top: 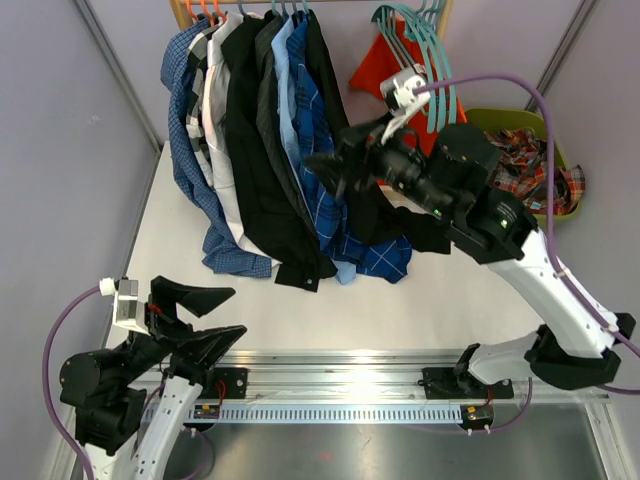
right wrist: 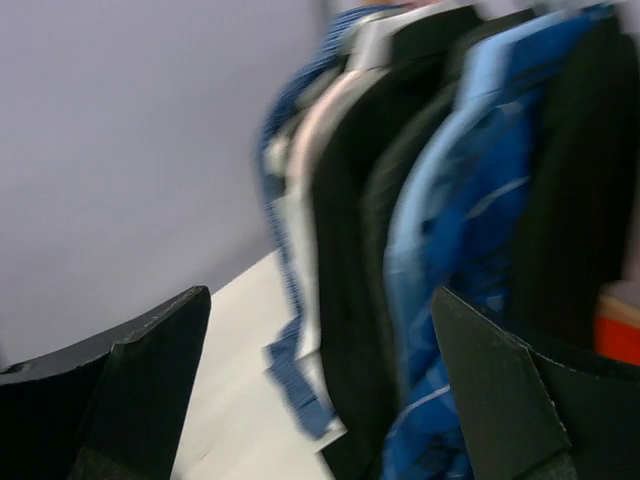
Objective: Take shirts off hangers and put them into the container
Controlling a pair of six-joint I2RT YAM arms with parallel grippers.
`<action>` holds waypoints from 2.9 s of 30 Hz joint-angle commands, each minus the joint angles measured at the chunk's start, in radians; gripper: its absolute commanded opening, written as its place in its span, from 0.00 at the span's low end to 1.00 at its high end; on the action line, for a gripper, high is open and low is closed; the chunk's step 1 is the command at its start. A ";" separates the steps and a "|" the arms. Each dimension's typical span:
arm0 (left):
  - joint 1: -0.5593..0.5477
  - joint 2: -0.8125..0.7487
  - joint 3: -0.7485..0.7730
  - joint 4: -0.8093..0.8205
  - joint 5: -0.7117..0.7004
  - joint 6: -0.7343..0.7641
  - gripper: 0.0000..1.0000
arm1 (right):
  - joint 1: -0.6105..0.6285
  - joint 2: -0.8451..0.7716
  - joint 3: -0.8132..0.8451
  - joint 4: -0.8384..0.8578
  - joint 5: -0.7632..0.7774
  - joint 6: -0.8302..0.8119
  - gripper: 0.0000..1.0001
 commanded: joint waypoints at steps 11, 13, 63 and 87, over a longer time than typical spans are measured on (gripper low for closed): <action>0.005 -0.119 0.040 -0.106 -0.010 0.026 0.99 | -0.040 0.453 0.454 -0.055 0.676 -0.315 0.99; 0.005 -0.135 0.038 -0.125 -0.014 0.024 0.99 | -0.071 0.502 0.530 -0.069 0.669 -0.306 0.99; 0.005 -0.179 0.038 -0.209 -0.018 0.027 0.99 | -0.312 0.715 0.819 -0.301 0.221 -0.065 0.52; 0.005 -0.179 0.097 -0.275 -0.039 0.041 0.99 | -0.312 0.642 0.721 -0.100 0.333 -0.169 0.00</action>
